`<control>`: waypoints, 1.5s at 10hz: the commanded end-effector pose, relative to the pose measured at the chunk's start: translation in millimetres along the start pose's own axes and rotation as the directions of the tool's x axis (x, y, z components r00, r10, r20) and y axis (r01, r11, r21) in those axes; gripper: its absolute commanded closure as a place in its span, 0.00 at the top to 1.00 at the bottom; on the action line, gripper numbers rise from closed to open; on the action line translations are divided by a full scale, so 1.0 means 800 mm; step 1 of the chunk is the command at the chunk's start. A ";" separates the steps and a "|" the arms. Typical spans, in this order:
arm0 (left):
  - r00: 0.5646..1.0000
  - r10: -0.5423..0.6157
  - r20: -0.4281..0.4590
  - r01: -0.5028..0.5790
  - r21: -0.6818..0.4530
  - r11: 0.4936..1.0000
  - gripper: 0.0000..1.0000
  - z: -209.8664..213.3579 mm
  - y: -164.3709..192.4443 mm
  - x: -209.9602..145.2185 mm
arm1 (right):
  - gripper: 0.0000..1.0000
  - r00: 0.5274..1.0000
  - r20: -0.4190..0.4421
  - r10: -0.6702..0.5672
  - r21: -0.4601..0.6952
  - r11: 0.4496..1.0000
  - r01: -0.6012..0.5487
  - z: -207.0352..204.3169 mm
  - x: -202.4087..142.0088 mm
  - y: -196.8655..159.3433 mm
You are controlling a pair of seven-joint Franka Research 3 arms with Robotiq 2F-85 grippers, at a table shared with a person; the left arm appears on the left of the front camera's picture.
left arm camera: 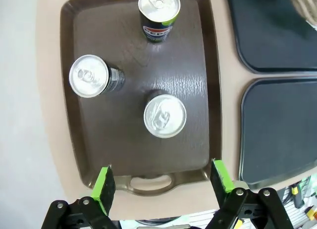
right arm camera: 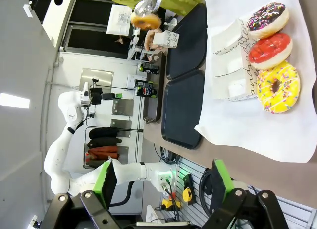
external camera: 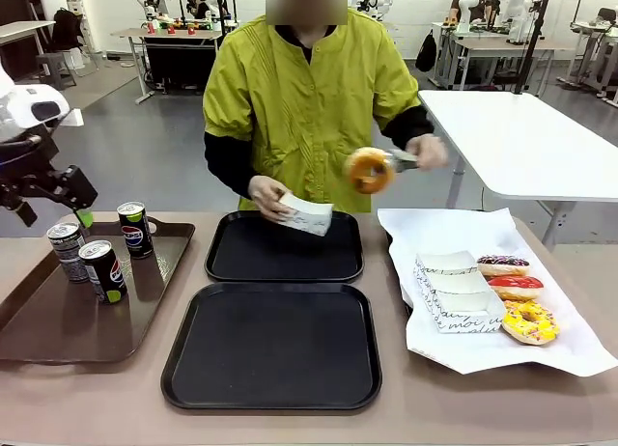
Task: Set up donuts and drinks on trays.
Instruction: Pick up one Pepsi coke and place it on the Flat Tray.
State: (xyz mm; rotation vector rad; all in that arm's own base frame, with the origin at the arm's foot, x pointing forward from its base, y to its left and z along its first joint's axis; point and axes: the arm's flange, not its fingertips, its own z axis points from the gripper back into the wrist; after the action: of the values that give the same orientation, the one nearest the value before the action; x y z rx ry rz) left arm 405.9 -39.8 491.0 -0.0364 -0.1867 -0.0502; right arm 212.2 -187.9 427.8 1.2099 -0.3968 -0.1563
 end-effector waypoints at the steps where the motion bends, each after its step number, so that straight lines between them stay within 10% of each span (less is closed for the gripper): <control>1: 0.998 0.061 -0.017 -0.060 0.032 0.998 1.00 -0.023 -0.014 0.020 | 1.00 1.000 0.006 0.012 0.021 1.000 -0.012 0.000 0.001 0.000; 15: 0.994 0.090 -0.056 -0.088 0.037 0.995 1.00 -0.133 -0.007 0.036 | 1.00 1.000 0.006 0.012 0.021 1.000 -0.012 0.000 0.001 0.000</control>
State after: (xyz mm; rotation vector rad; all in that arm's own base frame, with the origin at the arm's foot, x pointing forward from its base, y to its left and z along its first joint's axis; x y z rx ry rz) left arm 451.4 -52.0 394.0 -0.0222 -0.1056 0.0380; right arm 212.2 -187.9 427.8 1.2101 -0.3968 -0.1562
